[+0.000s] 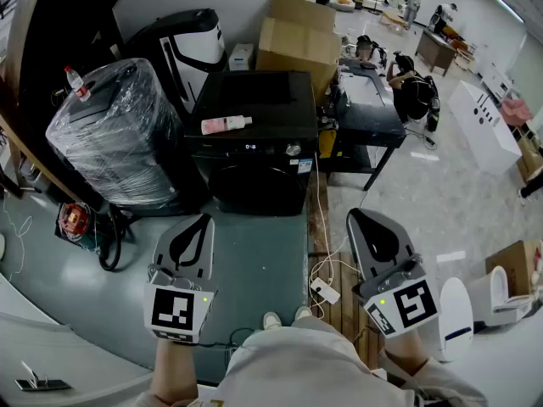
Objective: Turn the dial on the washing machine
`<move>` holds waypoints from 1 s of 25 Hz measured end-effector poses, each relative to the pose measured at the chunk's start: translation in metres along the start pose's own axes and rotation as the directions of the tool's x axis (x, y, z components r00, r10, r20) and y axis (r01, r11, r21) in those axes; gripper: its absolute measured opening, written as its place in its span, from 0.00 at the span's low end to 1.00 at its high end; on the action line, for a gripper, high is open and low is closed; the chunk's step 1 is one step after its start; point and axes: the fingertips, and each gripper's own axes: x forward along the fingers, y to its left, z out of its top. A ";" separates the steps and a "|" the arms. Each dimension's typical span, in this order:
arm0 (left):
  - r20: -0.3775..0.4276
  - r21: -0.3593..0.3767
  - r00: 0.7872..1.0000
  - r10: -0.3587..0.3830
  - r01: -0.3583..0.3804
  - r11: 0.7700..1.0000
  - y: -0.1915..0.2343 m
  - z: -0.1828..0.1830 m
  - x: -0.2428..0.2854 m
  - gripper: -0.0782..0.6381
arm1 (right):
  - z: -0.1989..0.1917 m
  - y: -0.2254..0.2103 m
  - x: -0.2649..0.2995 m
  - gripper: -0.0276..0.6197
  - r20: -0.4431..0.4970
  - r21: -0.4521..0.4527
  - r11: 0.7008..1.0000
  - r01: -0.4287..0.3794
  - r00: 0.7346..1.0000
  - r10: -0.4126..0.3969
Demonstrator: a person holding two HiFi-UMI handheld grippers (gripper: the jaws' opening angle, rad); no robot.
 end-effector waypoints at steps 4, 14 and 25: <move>-0.009 0.024 1.000 0.009 -0.009 1.000 0.007 -0.006 -0.003 0.14 | 0.008 -0.002 0.000 0.08 0.041 0.025 1.000 0.015 0.999 -0.016; 0.001 -0.001 1.000 0.030 -0.030 1.000 0.015 -0.005 -0.004 0.14 | 0.002 -0.004 0.006 0.08 0.029 0.062 0.997 0.034 0.999 -0.036; -0.037 0.010 0.999 -0.034 0.035 0.999 0.007 -0.021 0.013 0.14 | -0.017 -0.005 0.017 0.09 -0.016 0.092 0.996 0.021 1.000 -0.020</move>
